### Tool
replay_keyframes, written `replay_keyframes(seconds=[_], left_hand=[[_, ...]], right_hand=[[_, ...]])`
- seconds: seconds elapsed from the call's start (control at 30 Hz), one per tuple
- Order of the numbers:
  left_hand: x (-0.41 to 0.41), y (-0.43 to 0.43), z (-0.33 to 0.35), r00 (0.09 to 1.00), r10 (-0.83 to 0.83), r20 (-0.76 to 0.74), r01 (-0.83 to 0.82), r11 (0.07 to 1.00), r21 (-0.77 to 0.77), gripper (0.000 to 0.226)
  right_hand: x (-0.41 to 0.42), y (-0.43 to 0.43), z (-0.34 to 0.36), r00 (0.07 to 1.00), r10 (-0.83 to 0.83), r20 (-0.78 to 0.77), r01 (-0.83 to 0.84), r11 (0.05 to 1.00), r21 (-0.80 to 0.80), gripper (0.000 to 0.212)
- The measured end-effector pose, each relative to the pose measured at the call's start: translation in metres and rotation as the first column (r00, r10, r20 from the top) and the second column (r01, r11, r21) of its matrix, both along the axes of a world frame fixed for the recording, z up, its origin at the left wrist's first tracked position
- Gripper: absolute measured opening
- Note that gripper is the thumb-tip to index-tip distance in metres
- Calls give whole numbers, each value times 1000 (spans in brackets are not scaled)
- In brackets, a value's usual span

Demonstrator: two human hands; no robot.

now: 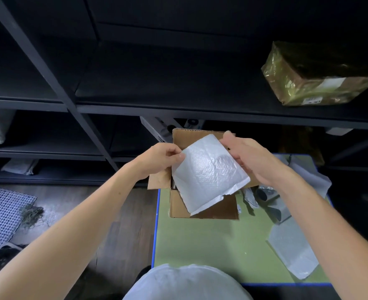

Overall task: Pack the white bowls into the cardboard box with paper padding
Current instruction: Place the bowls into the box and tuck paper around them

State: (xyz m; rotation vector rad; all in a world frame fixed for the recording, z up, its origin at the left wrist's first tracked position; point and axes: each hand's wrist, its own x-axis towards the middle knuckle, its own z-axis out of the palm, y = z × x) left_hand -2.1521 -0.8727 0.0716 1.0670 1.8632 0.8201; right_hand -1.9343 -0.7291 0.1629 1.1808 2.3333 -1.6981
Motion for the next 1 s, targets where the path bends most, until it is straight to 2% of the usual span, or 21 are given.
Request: replay_keyframes(seconds=[0.1, 0.2, 0.33, 0.4, 0.47, 0.5, 0.6, 0.77, 0.83, 0.93, 1.0], left_hand=[[2, 1, 3, 1000, -12, -9, 12, 1000, 21, 16], [0, -2, 9, 997, -39, -61, 41, 998, 39, 23], [-2, -6, 16, 926, -157, -343, 159, 987, -20, 38], [4, -9, 17, 897, -149, -417, 161, 987, -6, 45], [10, -14, 16, 876, -133, -464, 169, 985, 36, 37], [12, -17, 16, 846, -168, -506, 206, 978, 18, 33], [16, -19, 12, 679, -326, -658, 338, 934, -114, 28], [20, -11, 17, 544, -357, -759, 345, 920, -185, 7], [20, -7, 17, 571, -330, -752, 320, 933, -167, 10], [17, -1, 14, 670, -269, -692, 268, 957, -112, 8], [16, 0, 11, 733, -204, -648, 214, 975, -65, 9]], right_hand=[[-6, -2, -3, 987, 107, 121, -130, 972, 196, 34], [-6, 2, 2, 988, 42, 147, -89, 939, 331, 35], [0, 14, 21, 996, -31, 79, 0, 931, 365, 18], [1, 16, 24, 998, -42, 56, 18, 925, 381, 13], [1, 15, 25, 999, -53, 10, 46, 929, 368, 9], [0, 14, 25, 998, -59, -8, 59, 938, 343, 10], [-4, 11, 24, 998, -66, -16, 68, 954, 292, 19], [-12, 7, 26, 1000, -27, -13, 30, 954, 299, 17], [-11, 8, 28, 1000, -9, 5, 7, 950, 313, 14], [-9, 10, 32, 1000, -9, 2, 8, 942, 334, 5], [-8, 11, 33, 1000, -14, -5, 15, 938, 347, 10]])
